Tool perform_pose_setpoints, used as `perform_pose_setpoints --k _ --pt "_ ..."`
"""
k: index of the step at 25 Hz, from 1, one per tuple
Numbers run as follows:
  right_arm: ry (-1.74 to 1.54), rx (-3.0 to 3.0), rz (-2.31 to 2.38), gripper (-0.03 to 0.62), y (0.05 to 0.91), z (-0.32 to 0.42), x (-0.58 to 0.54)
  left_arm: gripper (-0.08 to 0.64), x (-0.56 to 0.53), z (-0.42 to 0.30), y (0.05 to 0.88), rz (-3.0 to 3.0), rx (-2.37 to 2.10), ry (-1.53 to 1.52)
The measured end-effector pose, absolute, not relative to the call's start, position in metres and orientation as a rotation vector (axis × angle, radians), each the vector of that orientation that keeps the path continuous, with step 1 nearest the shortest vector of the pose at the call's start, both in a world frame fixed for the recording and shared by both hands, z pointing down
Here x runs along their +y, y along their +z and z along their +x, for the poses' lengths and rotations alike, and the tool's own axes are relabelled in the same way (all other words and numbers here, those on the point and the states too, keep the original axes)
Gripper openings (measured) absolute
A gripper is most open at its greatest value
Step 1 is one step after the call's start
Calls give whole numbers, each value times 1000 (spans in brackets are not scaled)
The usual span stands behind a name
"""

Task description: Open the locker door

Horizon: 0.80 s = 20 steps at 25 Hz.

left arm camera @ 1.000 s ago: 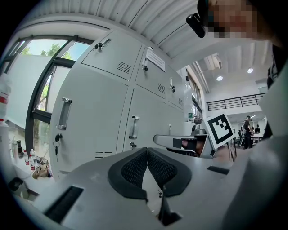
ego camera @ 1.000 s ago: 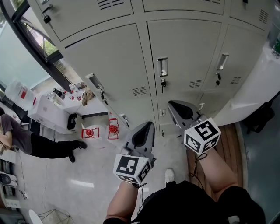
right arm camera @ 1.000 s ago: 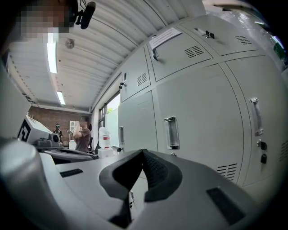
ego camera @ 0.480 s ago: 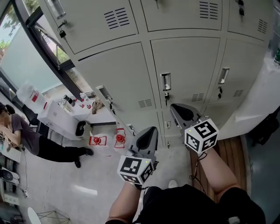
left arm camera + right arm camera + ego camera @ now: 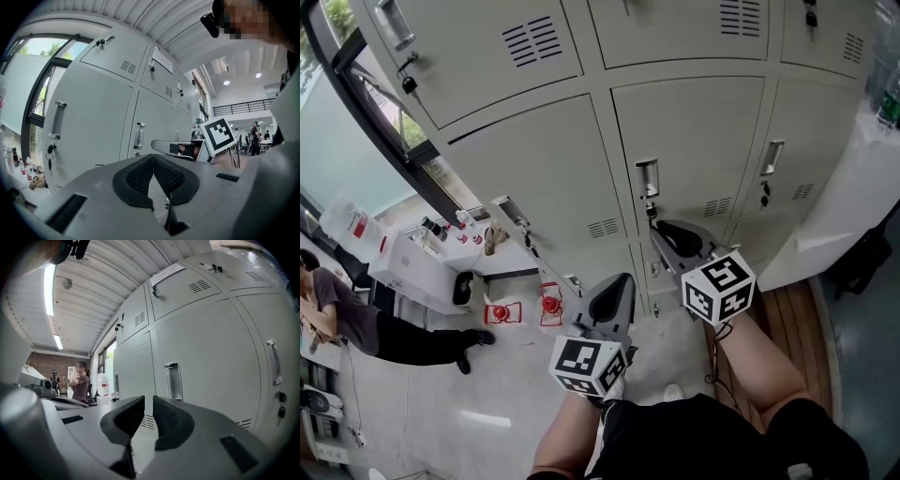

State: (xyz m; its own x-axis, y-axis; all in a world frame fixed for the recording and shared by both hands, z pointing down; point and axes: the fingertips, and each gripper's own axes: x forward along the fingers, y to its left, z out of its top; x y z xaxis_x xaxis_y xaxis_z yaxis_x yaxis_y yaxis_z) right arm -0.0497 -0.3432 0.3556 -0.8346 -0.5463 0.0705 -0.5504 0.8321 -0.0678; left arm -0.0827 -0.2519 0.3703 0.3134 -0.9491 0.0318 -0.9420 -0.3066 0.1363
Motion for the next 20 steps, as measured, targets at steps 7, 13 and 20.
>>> perform_pose_setpoints --k 7,13,20 --pt "76 -2878 1080 167 349 -70 -377 17 -266 -102 364 2552 -1646 -34" --pt "41 -2788 1229 195 348 -87 -406 17 -275 -132 365 2604 -1576 -17" --pt "1 -2685 1341 222 351 -94 -424 17 -285 -149 363 2641 -1516 -37"
